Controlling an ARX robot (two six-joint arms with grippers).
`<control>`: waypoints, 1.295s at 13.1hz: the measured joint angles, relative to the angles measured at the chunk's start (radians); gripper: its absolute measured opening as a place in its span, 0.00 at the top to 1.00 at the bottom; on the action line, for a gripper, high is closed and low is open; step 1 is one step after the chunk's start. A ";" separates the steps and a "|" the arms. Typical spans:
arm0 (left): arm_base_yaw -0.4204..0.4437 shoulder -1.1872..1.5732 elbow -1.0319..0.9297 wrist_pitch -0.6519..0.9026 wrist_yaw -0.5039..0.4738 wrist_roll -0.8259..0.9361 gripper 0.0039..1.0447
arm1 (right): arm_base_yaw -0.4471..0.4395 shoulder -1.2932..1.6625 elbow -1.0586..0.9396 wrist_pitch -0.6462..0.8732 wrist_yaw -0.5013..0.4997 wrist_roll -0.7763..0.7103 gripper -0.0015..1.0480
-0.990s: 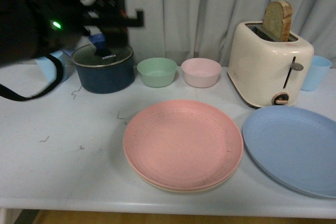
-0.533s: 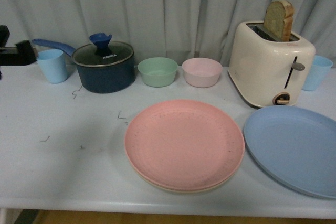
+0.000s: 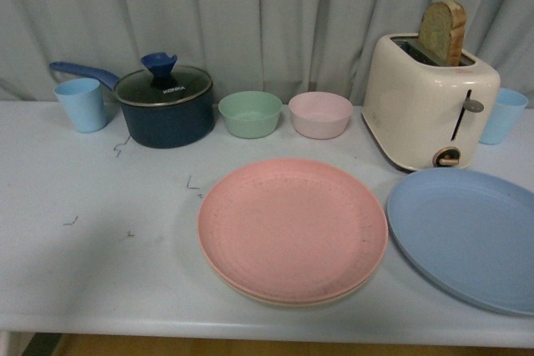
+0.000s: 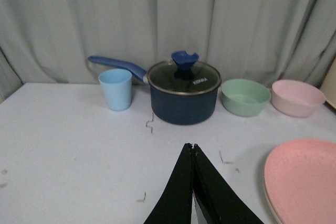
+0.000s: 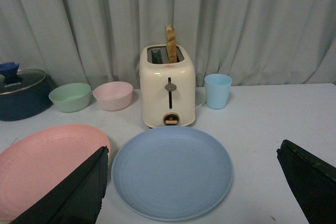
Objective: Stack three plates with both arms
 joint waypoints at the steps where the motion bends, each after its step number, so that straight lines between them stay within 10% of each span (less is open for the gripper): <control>1: 0.009 -0.074 -0.035 -0.033 0.024 0.000 0.99 | 0.000 0.000 0.000 -0.001 0.000 0.000 0.06; 17: 0.112 -0.892 -0.151 -0.696 0.124 0.001 0.99 | 0.000 0.000 0.000 -0.001 0.000 0.000 0.06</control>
